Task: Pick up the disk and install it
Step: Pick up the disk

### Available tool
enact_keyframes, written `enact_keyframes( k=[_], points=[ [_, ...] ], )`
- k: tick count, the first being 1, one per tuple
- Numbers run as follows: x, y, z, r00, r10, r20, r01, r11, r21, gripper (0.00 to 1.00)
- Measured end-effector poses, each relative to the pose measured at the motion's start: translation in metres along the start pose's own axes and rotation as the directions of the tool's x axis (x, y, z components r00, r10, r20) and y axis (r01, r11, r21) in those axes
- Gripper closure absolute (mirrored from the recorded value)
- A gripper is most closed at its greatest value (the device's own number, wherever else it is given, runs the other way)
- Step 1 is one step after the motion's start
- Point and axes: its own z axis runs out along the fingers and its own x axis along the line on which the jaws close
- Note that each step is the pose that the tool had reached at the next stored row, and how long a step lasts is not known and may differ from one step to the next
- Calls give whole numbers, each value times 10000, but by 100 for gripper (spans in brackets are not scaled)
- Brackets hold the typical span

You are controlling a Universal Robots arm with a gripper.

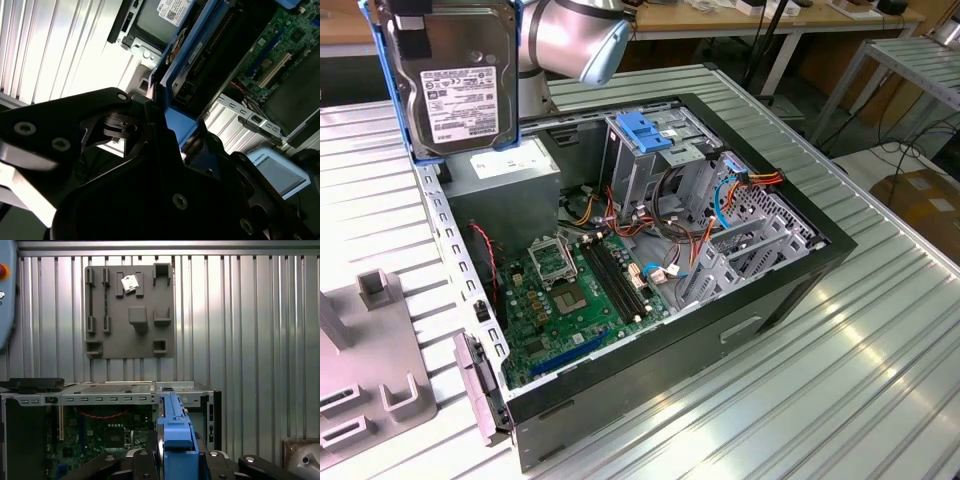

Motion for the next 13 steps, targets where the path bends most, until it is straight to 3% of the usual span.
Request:
enact_keyframes(
  k=[7, 13],
  points=[
    [-3, -199, 5, 10000, 0, -1, 0, 10000, -1, 63],
    [28, -307, 7, 10000, 0, 0, 0, 10000, 0, 63]
  ],
)
